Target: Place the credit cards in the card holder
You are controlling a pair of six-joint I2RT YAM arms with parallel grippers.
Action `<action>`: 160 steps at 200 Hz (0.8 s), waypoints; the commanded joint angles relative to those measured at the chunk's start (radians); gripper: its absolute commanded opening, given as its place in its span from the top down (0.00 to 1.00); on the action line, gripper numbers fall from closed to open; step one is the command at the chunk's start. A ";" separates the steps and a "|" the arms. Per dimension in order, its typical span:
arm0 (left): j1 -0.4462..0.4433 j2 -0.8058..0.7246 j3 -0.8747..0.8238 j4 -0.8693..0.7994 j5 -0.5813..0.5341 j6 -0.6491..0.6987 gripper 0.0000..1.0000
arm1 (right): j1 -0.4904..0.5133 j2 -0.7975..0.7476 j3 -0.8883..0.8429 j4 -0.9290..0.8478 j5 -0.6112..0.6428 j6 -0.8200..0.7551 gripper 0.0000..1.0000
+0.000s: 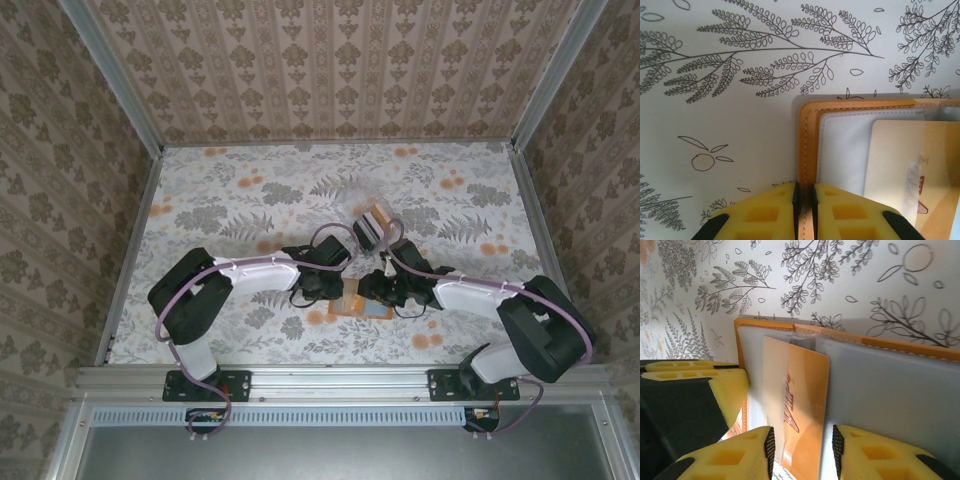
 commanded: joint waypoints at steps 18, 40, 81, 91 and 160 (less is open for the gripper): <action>-0.017 0.033 -0.035 0.012 0.064 -0.013 0.84 | 0.008 0.020 0.028 -0.078 0.025 -0.025 0.66; -0.016 0.031 -0.037 0.017 0.063 -0.013 0.84 | 0.016 0.051 0.040 -0.061 0.016 -0.022 0.76; -0.019 0.024 -0.043 0.025 0.066 -0.012 0.82 | 0.030 0.098 0.065 -0.039 0.002 -0.024 0.81; -0.018 0.022 -0.044 0.027 0.066 -0.011 0.81 | 0.031 0.107 0.071 -0.034 -0.004 -0.025 0.81; -0.017 0.004 -0.060 0.035 0.052 -0.019 0.71 | 0.036 0.161 0.136 -0.048 -0.066 -0.088 0.82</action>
